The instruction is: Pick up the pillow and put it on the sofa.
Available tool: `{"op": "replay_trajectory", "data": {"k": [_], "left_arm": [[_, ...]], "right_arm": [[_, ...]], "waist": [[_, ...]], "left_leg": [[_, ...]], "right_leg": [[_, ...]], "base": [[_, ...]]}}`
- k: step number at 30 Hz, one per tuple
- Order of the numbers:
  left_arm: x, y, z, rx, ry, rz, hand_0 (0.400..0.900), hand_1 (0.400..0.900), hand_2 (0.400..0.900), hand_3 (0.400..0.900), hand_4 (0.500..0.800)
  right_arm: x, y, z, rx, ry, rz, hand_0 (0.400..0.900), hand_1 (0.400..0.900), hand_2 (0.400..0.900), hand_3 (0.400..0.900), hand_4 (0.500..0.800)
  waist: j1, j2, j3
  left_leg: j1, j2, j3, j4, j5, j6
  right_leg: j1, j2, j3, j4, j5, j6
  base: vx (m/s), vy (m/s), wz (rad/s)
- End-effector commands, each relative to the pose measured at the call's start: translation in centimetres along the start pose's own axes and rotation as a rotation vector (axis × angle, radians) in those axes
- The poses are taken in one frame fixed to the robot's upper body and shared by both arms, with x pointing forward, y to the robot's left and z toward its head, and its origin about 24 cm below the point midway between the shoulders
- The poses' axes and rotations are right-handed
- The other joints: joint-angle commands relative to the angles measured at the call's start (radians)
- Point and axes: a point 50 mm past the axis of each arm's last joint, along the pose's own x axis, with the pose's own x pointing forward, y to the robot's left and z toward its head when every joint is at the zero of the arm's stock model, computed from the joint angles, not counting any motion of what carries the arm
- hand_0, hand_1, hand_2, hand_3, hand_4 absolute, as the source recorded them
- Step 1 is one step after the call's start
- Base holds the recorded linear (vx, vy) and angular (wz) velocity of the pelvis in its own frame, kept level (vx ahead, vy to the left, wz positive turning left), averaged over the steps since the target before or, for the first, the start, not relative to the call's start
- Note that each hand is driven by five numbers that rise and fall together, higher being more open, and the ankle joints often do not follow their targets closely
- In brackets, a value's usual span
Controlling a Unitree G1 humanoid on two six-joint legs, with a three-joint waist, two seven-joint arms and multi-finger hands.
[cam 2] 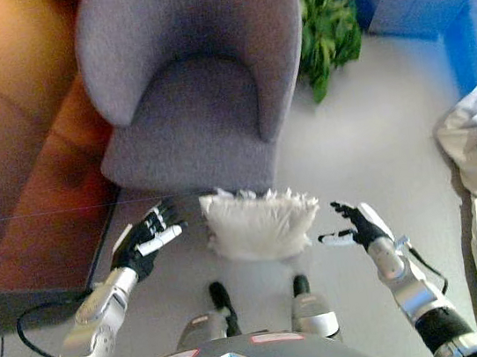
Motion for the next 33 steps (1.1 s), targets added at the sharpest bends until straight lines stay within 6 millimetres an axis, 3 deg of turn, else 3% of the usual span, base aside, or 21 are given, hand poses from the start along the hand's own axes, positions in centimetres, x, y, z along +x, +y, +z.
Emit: {"op": "replay_trajectory", "data": {"k": [1,6,13,15,18,27,33], "left_arm": [[1.9,-0.6,8.7,0.065,-0.387,-0.062,0.9,0.9,0.9,0.9,0.8],[2.2,-2.0,11.6,0.074,-0.51,-0.129,0.9,0.9,0.9,0.9,0.8],[2.4,-3.4,15.1,0.093,-0.644,-0.207,0.9,0.9,0.9,0.9,0.8],[2.4,-4.0,16.0,0.097,-0.684,-0.225,0.9,0.9,0.9,0.9,0.8],[2.2,-4.5,17.1,0.096,-0.719,-0.247,0.9,0.9,0.9,0.9,0.8],[1.6,-5.3,18.2,0.112,-0.754,-0.29,0.9,0.9,0.9,0.9,0.8],[1.3,-5.4,18.4,0.117,-0.763,-0.315,0.9,0.9,0.9,0.9,0.8]], "right_arm": [[1.7,-5.2,5.9,-0.144,-0.258,-0.207,0.9,0.9,0.9,0.9,0.8],[1.9,-7.8,8.2,-0.249,-0.332,-0.289,0.9,0.9,0.9,0.9,0.8],[2.1,-11.1,11.0,-0.411,-0.398,-0.44,0.9,0.9,0.9,0.9,0.8],[2.1,-12.5,12.2,-0.49,-0.409,-0.514,0.9,0.9,0.9,0.9,0.8],[2.1,-14.0,13.3,-0.537,-0.411,-0.567,0.9,0.9,0.9,0.9,0.8],[1.4,-17.9,14.8,-0.626,-0.395,-0.752,0.9,0.9,0.9,0.9,0.8],[1.7,-18.8,15.1,-0.611,-0.354,-0.683,0.9,0.9,0.9,0.9,0.8]], "waist": [[0.035,-0.009,0.095],[0.047,0.003,0.183],[0.061,0.018,0.24],[0.061,0.029,0.256],[0.063,0.042,0.273],[0.08,0.07,0.303],[0.087,0.089,0.318]], "left_leg": [[-0.078,0.017,-0.07,0.222,-0.152,0.004],[-0.261,0.01,-0.096,0.424,-0.2,0.007],[-0.439,0.006,-0.118,0.609,-0.279,0.035],[-0.488,0.003,-0.12,0.698,-0.346,0.038],[-0.547,0.002,-0.116,0.787,-0.386,0.042],[-0.665,-0.002,-0.125,0.976,-0.461,0.059],[-0.732,-0.003,-0.125,1.083,-0.495,0.065]], "right_leg": [[-0.141,0.022,-0.037,0.207,-0.062,-0.039],[-0.315,0.005,-0.039,0.424,-0.123,-0.06],[-0.493,-0.03,-0.029,0.656,-0.203,-0.078],[-0.544,-0.032,-0.019,0.765,-0.268,-0.083],[-0.6,-0.041,-0.021,0.859,-0.303,-0.094],[-0.72,-0.064,-0.022,1.045,-0.363,-0.109],[-0.785,-0.08,-0.018,1.142,-0.396,-0.108]], "base": [[-0.19,-0.058,0.14],[-0.15,-0.047,0.1],[-0.1,-0.059,0.16],[0.0,-0.06,0.2],[-0.03,-0.054,0.21],[0.0,-0.029,0.08],[0.0,-0.006,0.05]]}}
